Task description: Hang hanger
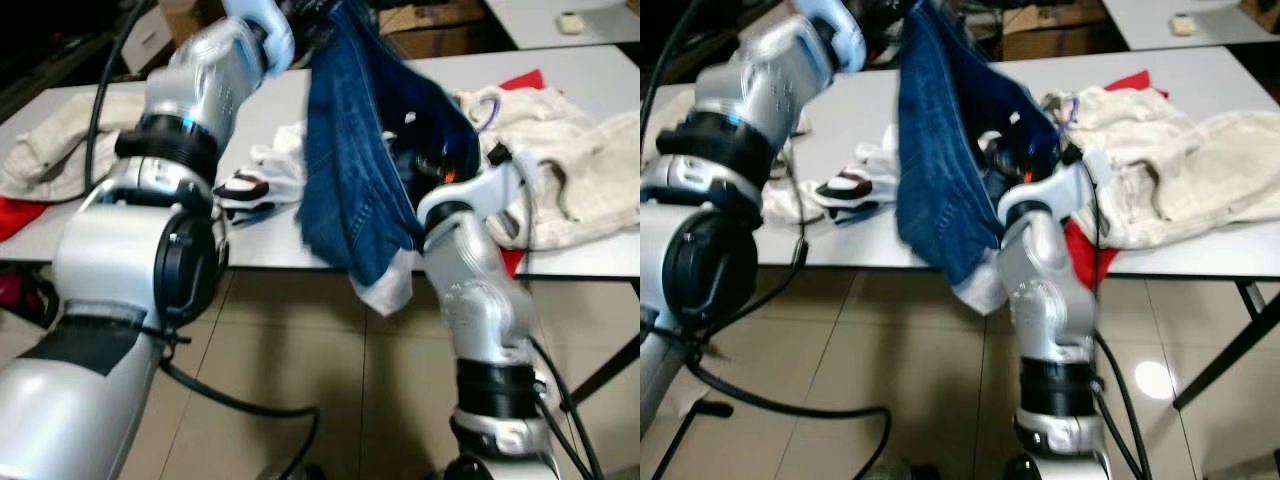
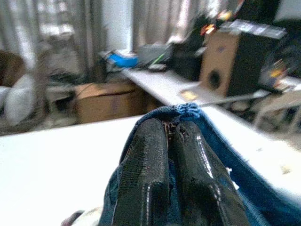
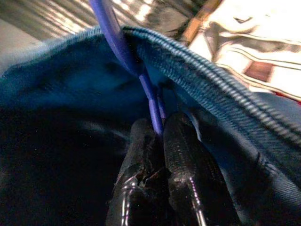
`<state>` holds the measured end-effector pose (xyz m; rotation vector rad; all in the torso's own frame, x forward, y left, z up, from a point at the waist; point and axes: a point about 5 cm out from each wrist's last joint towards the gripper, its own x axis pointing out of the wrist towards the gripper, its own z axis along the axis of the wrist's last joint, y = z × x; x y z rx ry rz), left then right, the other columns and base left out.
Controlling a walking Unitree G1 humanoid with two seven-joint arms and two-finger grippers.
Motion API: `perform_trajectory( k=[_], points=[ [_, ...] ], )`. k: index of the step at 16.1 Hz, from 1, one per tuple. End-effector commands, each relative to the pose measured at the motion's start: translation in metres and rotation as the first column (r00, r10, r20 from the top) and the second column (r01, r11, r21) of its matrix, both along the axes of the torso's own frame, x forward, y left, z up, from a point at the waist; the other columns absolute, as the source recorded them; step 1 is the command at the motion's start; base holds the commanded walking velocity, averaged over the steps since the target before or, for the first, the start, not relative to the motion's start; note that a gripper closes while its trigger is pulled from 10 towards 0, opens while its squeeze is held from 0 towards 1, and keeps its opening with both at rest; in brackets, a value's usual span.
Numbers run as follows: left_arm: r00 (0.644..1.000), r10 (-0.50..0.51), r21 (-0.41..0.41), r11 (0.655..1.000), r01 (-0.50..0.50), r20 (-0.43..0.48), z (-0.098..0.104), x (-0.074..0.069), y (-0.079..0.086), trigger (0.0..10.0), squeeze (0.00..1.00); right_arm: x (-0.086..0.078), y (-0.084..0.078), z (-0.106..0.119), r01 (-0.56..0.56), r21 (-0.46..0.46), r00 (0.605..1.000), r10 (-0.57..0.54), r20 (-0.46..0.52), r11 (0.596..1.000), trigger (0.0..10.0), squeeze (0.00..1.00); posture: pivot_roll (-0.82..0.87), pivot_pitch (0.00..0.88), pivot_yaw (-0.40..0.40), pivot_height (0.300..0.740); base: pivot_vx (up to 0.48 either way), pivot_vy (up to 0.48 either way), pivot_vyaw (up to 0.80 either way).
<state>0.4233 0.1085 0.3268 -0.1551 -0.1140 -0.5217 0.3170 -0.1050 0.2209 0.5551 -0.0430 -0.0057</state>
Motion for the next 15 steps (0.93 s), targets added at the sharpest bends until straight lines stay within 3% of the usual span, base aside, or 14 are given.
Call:
perform_trajectory(
  k=[1,3,4,6,8,10,13,14,15],
  points=[
    [0.997,0.08,0.08,0.994,-0.079,-0.015,-0.016,0.003,0.016,0.0,0.0,-0.011,0.007,0.013,-0.053,0.002,0.999,0.053,0.012,0.999,10.0,0.0,-0.09,0.0,0.199,0.74,0.0,0.0,0.0],
    [0.985,0.137,0.258,0.96,-0.106,-0.108,-0.07,0.001,0.032,0.0,0.0,-0.028,-0.006,0.046,-0.076,-0.007,0.994,0.076,0.076,0.997,10.0,0.0,-0.12,0.0,0.205,0.74,0.0,0.0,0.0],
    [0.983,0.139,0.281,0.954,-0.1,-0.124,-0.078,0.0,0.034,0.0,0.0,-0.03,-0.007,0.051,-0.08,-0.016,0.993,0.081,0.088,0.997,10.0,0.0,-0.12,0.0,0.205,0.74,0.0,0.0,0.0],
    [0.973,0.12,0.388,0.921,-0.035,-0.197,-0.121,-0.008,0.043,0.0,0.0,-0.037,-0.014,0.078,-0.12,-0.019,0.978,0.121,0.169,0.993,10.0,0.0,-0.14,0.0,0.203,0.74,0.0,0.0,0.0],
    [0.962,0.09,0.419,0.907,0.028,-0.257,-0.151,-0.018,0.046,0.0,0.0,-0.043,-0.013,0.09,-0.197,-0.073,0.961,0.208,0.184,0.978,10.0,0.0,-0.14,0.0,0.191,0.74,0.0,0.0,0.0],
    [0.941,0.027,0.427,0.895,0.128,-0.338,-0.19,-0.034,0.042,0.0,0.0,-0.043,-0.012,0.093,-0.271,-0.018,0.949,0.27,0.164,0.963,10.0,0.0,-0.14,0.0,0.163,0.74,0.0,0.0,0.0],
    [0.936,-0.034,0.376,0.91,0.174,-0.351,-0.204,-0.042,0.034,0.0,0.0,-0.04,-0.011,0.096,-0.34,0.059,0.933,0.329,0.147,0.938,10.0,0.0,-0.13,0.0,0.135,0.74,0.0,0.0,0.0],
    [0.937,-0.029,0.357,0.92,0.161,-0.348,-0.205,-0.042,0.034,10.0,0.0,-0.04,-0.01,0.097,-0.363,0.07,0.925,0.35,0.147,0.929,10.0,0.0,-0.13,0.0,0.126,0.74,0.0,0.0,0.0],
    [0.935,-0.069,0.274,0.946,0.172,-0.348,-0.203,-0.043,0.035,10.0,1.0,-0.04,-0.01,0.097,-0.391,0.083,0.916,0.379,0.136,0.916,10.0,0.0,-0.13,0.0,0.116,0.74,0.0,0.0,0.8]
  ],
)
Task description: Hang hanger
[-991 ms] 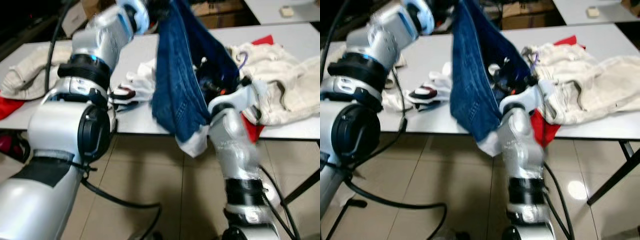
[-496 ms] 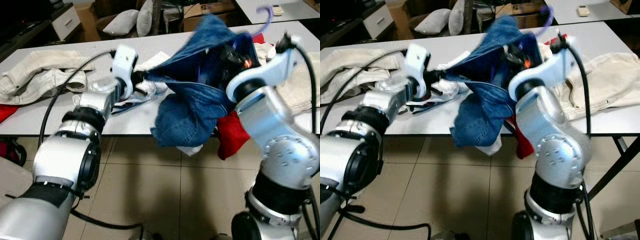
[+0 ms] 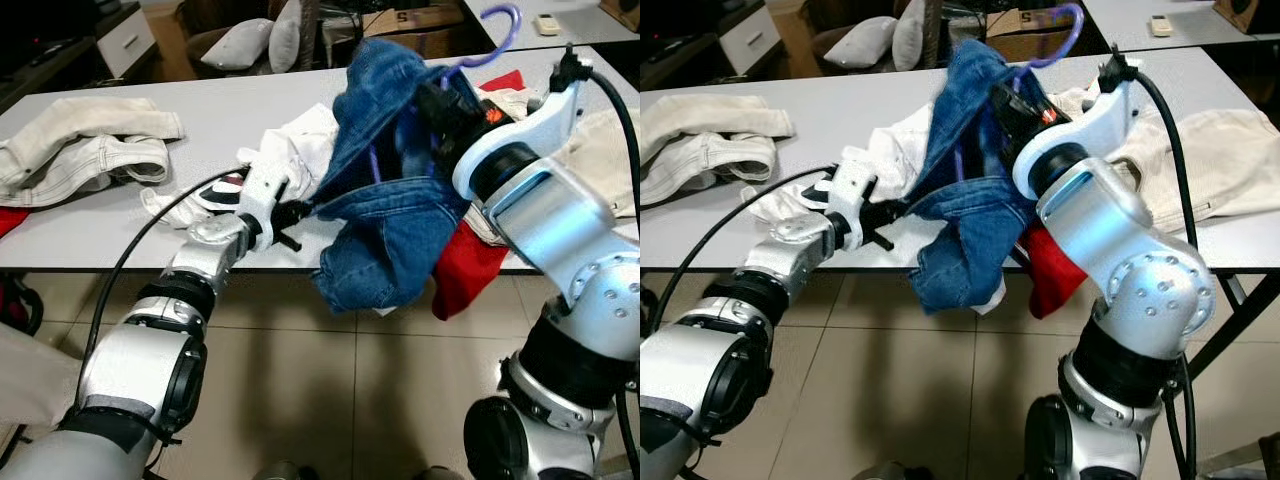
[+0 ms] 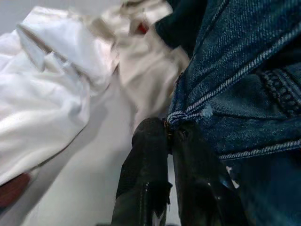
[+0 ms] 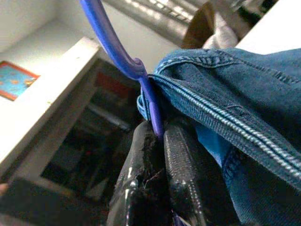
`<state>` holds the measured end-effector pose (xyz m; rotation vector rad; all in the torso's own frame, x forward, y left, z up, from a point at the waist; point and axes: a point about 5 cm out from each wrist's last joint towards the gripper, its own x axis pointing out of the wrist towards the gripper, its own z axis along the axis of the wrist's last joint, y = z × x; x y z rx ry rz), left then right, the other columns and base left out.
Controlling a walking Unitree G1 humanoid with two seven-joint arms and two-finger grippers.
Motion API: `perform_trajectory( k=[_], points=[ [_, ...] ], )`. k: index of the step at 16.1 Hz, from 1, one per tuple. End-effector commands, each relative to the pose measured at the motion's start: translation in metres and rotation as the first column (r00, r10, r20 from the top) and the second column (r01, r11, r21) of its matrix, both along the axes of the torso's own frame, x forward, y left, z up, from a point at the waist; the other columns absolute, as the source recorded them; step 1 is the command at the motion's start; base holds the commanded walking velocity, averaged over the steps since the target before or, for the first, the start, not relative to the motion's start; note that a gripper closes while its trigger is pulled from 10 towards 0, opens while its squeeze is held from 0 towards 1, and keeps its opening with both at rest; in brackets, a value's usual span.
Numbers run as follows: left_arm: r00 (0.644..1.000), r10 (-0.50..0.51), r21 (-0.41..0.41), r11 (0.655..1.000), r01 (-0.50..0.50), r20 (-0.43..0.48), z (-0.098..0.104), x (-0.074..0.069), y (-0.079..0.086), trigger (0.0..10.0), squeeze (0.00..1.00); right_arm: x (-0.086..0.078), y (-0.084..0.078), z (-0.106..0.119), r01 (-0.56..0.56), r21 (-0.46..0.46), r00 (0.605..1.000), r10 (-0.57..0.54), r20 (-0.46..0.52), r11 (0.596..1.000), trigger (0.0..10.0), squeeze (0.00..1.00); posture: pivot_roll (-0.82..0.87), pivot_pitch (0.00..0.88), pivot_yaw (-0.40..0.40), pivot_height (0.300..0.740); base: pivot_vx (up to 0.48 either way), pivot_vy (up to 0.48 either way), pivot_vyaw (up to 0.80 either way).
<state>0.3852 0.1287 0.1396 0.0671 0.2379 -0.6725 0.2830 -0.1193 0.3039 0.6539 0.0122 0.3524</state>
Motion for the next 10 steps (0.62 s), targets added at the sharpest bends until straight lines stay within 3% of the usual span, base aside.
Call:
perform_trajectory(
  k=[1,5,10],
  points=[
    [0.997,0.009,-0.015,1.0,-0.011,-0.073,-0.016,-0.008,0.016,10.0,1.0,-0.005,0.005,0.014,-0.054,0.019,0.997,0.053,0.06,0.998,10.0,0.0,-0.13,0.0,0.113,0.74,0.0,0.0,0.8],
    [0.993,-0.084,-0.064,0.995,0.079,-0.085,-0.026,-0.024,0.032,10.0,1.0,-0.004,0.004,0.02,-0.081,-0.005,0.995,0.081,0.059,0.997,10.0,0.0,-0.13,0.0,0.099,0.74,0.0,0.0,0.8],
    [0.99,-0.124,-0.257,0.961,0.103,-0.066,-0.021,-0.057,0.057,10.0,1.0,0.004,-0.001,0.025,-0.11,-0.041,0.993,0.111,0.044,0.993,10.0,0.0,-0.12,0.0,0.057,0.74,0.0,0.0,0.8]
  ],
)
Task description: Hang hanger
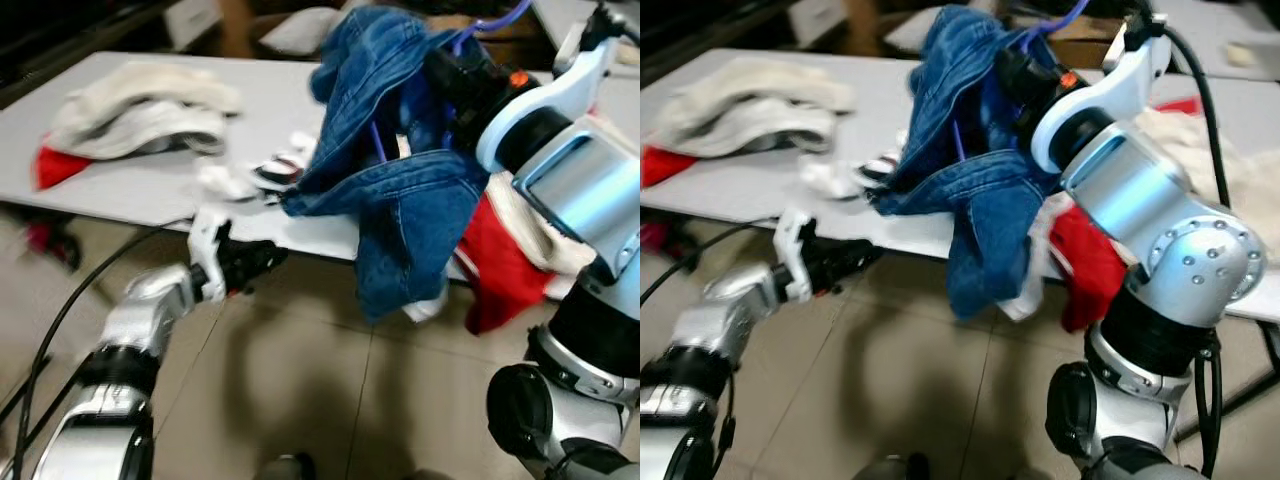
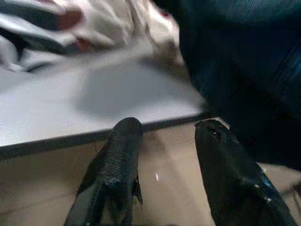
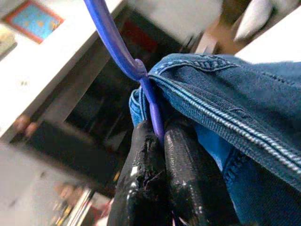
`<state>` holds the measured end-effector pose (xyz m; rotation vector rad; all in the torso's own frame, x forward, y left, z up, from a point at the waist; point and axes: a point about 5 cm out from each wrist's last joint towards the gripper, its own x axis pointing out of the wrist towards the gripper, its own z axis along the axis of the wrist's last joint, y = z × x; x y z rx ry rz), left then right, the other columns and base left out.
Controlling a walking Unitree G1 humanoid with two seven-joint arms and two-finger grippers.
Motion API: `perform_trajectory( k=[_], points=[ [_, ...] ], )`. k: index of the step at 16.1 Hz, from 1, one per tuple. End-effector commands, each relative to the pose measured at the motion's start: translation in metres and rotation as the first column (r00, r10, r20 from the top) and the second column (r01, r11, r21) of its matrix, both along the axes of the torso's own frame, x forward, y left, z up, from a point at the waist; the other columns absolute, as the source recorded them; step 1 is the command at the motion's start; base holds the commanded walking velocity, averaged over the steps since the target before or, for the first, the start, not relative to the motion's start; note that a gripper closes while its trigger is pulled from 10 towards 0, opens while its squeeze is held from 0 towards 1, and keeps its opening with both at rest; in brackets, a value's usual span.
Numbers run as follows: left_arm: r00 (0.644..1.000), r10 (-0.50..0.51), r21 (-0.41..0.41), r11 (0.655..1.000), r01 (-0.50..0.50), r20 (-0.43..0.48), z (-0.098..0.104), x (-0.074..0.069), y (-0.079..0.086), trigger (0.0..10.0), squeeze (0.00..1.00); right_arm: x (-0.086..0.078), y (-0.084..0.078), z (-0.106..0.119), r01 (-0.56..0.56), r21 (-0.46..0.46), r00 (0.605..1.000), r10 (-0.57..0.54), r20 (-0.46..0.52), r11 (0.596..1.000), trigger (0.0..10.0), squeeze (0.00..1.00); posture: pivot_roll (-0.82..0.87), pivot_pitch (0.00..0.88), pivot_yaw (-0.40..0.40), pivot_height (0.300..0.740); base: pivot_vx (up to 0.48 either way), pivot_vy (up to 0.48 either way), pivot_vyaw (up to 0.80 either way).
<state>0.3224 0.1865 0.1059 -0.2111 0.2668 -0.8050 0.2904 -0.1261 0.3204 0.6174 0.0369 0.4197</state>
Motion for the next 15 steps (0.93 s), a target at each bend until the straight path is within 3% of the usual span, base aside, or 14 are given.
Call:
perform_trajectory(
  k=[1,5,8,9,14,15],
  points=[
    [0.998,0.005,-0.067,0.998,-0.001,0.059,0.018,-0.004,0.003,10.0,1.0,0.0,0.008,0.008,-0.064,-0.014,0.997,0.065,0.035,0.998,10.0,0.0,-0.11,0.0,0.034,0.74,0.0,0.0,0.8],
    [0.996,0.006,-0.21,0.978,0.012,0.086,0.036,-0.021,0.008,10.0,1.0,0.005,0.012,0.006,-0.112,-0.021,0.993,0.112,0.019,0.993,10.0,0.0,-0.09,0.0,-0.007,0.74,0.0,0.0,0.8],
    [0.996,0.009,-0.088,0.996,-0.002,0.083,0.037,-0.055,0.021,10.0,1.0,0.007,0.023,0.017,-0.207,0.01,0.977,0.207,0.05,0.978,10.0,0.0,-0.05,0.0,-0.043,0.74,0.0,0.0,0.8],
    [0.996,0.017,-0.052,0.999,-0.012,0.086,0.041,-0.068,0.018,10.0,1.0,0.009,0.019,0.026,-0.216,0.015,0.974,0.214,0.073,0.976,10.0,0.0,-0.04,0.0,-0.053,0.74,0.0,0.0,0.8],
    [0.992,0.059,-0.034,0.998,-0.056,0.11,0.049,-0.066,-0.004,10.0,1.0,0.016,0.01,0.032,-0.198,-0.014,0.977,0.198,0.08,0.98,10.0,0.0,-0.02,0.0,-0.051,0.74,0.0,0.0,0.8],
    [0.981,0.127,-0.009,0.992,-0.127,0.146,0.047,-0.059,-0.015,10.0,1.0,0.022,0.008,0.015,-0.169,-0.009,0.985,0.17,0.03,0.985,10.0,0.0,-0.03,0.0,-0.041,0.74,0.0,0.0,0.8]
  ],
)
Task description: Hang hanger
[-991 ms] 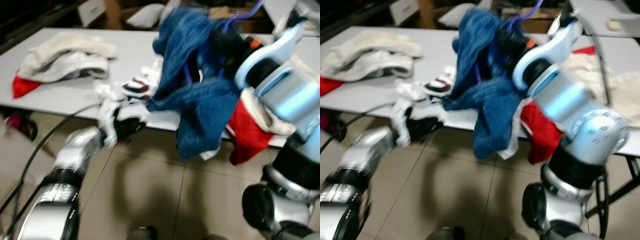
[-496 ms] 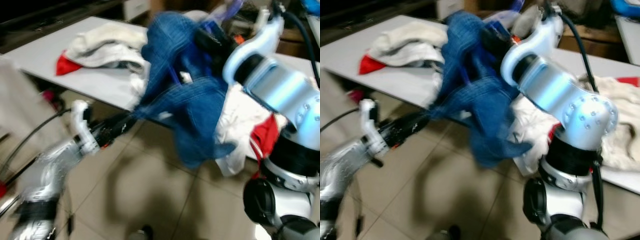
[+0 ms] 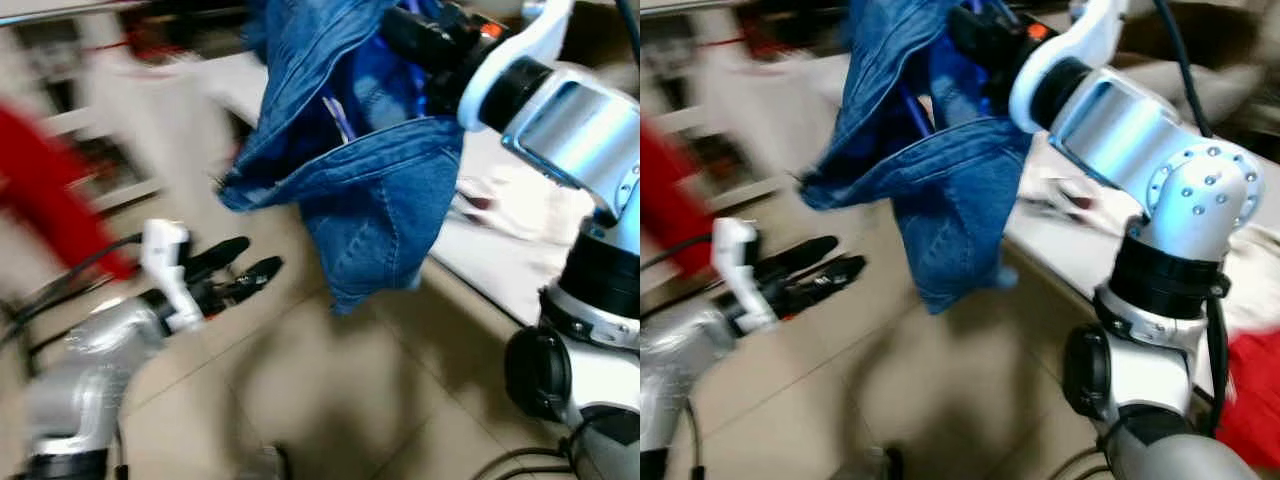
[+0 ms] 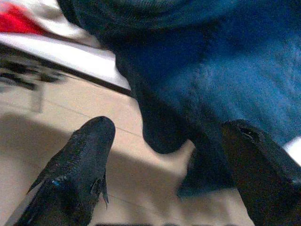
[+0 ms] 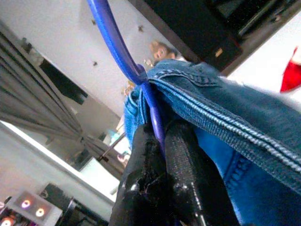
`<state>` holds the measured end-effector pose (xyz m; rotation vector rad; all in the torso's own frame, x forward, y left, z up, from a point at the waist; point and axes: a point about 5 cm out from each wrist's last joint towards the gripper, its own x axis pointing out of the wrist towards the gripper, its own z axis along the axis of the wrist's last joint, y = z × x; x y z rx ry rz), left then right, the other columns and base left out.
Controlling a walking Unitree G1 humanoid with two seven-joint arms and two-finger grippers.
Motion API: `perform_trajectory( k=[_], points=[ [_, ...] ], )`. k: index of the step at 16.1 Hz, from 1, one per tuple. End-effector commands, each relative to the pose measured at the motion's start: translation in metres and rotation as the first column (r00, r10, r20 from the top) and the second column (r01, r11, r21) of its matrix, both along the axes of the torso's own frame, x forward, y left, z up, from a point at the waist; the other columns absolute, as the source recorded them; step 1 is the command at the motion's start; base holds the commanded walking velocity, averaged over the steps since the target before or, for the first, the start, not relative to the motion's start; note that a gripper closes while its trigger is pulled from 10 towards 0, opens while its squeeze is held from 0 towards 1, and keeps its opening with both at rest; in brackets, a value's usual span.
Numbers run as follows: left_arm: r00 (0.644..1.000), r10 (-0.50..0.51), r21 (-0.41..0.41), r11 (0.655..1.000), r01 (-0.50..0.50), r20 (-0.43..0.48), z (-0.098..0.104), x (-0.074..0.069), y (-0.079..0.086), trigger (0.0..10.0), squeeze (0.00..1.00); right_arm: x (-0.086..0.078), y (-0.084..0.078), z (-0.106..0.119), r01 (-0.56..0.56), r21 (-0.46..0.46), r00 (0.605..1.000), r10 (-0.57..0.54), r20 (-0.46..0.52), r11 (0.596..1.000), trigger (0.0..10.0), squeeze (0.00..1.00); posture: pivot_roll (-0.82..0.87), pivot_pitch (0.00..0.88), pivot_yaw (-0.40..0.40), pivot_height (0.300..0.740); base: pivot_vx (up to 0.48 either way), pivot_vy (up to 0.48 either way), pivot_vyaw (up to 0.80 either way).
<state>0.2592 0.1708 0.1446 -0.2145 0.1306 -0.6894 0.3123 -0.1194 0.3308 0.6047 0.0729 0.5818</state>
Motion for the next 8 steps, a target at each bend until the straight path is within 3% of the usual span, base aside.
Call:
perform_trajectory(
  k=[1,2,3,4,5,6,8],
  points=[
    [0.995,0.101,0.062,0.993,-0.103,0.026,0.004,0.011,-0.005,10.0,0.58,0.005,0.001,-0.018,0.031,-0.023,0.998,-0.032,-0.045,0.999,10.0,0.0,-0.07,0.0,-0.033,0.74,0.0,0.0,0.8],
    [0.991,0.136,0.069,0.988,-0.136,0.012,0.001,0.013,-0.007,10.0,0.58,0.004,0.002,-0.033,0.043,-0.049,0.996,-0.047,-0.077,0.998,10.0,0.0,-0.07,0.0,-0.032,0.74,0.0,0.0,0.8],
    [0.988,0.153,0.067,0.986,-0.153,0.003,0.0,0.012,-0.011,10.0,0.0,0.002,0.002,-0.05,0.049,-0.094,0.993,-0.059,-0.101,0.994,10.0,0.0,-0.08,0.0,-0.023,0.74,0.0,0.0,0.8],
    [0.986,0.167,0.109,0.98,-0.167,0.011,-0.006,0.01,-0.017,10.0,0.0,-0.003,0.001,-0.085,0.071,-0.22,0.986,-0.101,-0.13,0.973,10.0,0.0,-0.06,0.0,-0.038,0.74,0.0,0.0,0.8],
    [0.985,0.172,0.148,0.974,-0.172,0.014,-0.009,0.008,-0.018,10.0,0.0,-0.006,0.001,-0.104,0.077,-0.296,0.982,-0.123,-0.14,0.952,10.0,0.0,-0.05,0.0,-0.04,0.74,0.0,0.0,0.8],
    [0.983,0.184,0.195,0.963,-0.184,0.016,-0.014,0.004,-0.018,10.0,0.0,-0.011,-0.001,-0.134,0.094,-0.414,0.977,-0.164,-0.137,0.906,10.0,0.0,-0.05,0.0,-0.044,0.74,0.0,0.0,0.8],
    [0.979,0.204,0.213,0.956,-0.202,0.016,-0.024,-0.001,-0.016,10.0,0.0,-0.013,-0.004,-0.17,0.129,-0.464,0.966,-0.217,-0.141,0.876,10.0,0.0,-0.01,0.0,-0.077,0.74,0.0,0.0,0.66]
  ],
)
